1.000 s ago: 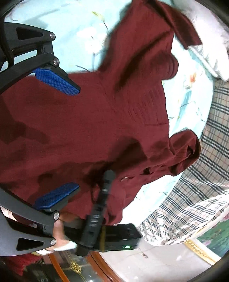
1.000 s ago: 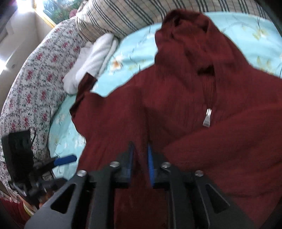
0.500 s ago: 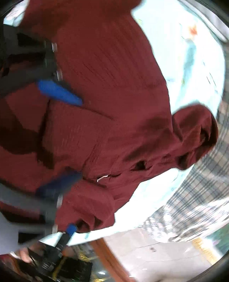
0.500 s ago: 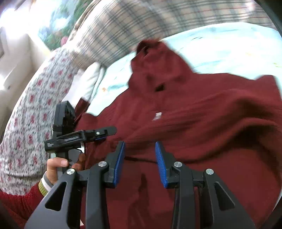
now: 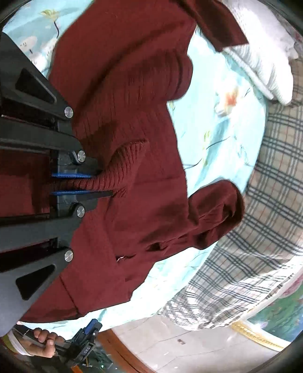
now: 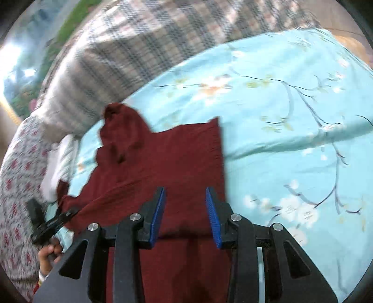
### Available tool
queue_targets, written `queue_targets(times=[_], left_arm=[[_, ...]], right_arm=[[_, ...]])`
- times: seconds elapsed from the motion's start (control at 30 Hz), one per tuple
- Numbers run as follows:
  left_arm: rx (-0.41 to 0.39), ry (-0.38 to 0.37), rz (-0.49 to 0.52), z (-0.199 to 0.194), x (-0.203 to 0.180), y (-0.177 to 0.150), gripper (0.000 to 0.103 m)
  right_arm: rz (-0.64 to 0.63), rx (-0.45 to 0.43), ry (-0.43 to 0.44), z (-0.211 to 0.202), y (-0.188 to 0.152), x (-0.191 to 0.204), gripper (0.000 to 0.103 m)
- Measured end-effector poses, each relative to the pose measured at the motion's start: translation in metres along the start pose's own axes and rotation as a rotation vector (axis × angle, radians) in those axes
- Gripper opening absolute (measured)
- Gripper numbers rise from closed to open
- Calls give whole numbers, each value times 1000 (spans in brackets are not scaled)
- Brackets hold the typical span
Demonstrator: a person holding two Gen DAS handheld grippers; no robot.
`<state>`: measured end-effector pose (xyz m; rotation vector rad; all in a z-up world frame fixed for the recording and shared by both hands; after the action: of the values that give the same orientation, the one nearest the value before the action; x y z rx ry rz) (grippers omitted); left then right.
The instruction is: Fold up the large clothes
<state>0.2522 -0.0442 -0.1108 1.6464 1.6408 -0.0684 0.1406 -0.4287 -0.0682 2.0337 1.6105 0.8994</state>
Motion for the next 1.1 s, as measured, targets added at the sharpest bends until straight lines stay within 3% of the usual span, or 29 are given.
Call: queue_targets(times=[0.03, 0.1, 0.27, 0.33, 0.5, 0.63, 0.7, 0.77, 0.8, 0.83, 1.0, 1.1], left_arm=[[-5, 1, -3, -1, 1, 1, 6], [-1, -2, -6, 1, 1, 0, 6], [-10, 10, -30, -1, 5, 1, 6], [-16, 22, -30, -3, 6, 1, 6], [2, 51, -13, 3, 7, -5, 6], [16, 74, -13, 4, 11, -11, 7], [15, 62, -26, -5, 12, -13, 11], [-5, 72, -26, -17, 14, -14, 17], [-20, 81, -27, -25, 16, -14, 23], [-33, 81, -30, -32, 18, -14, 26], [-114, 126, -56, -69, 43, 0, 48], [-172, 209, -47, -87, 65, 25, 58]], right_arm=[[2, 14, -9, 6, 3, -4, 49], [-6, 30, -21, 17, 8, -7, 55], [-27, 156, -27, 57, 4, -10, 54], [-64, 180, -54, 62, 1, -10, 14], [-84, 180, -121, 59, 1, -20, 11], [-98, 159, -199, 38, 6, -15, 24], [-114, 120, -181, 22, 11, -3, 30], [-113, 92, -104, 9, 10, 16, 55], [-120, 95, -62, 6, 7, 26, 77], [-139, 103, -15, 4, 0, 40, 84], [-176, 201, 85, 16, -37, 87, 84], [-181, 210, 113, 22, -47, 104, 84]])
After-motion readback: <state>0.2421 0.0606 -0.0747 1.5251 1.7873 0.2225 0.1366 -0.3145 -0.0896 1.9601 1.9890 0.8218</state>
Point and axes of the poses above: each gripper's, at about its wrist camera, not at the fingertips, and z roughly the way its jaws point, x to its left, y to its top, the point moved 7 cm from there along z, roughly the way its jaws point, and after that the axes turned 14 degrees about -z, right-handed, at the moved point
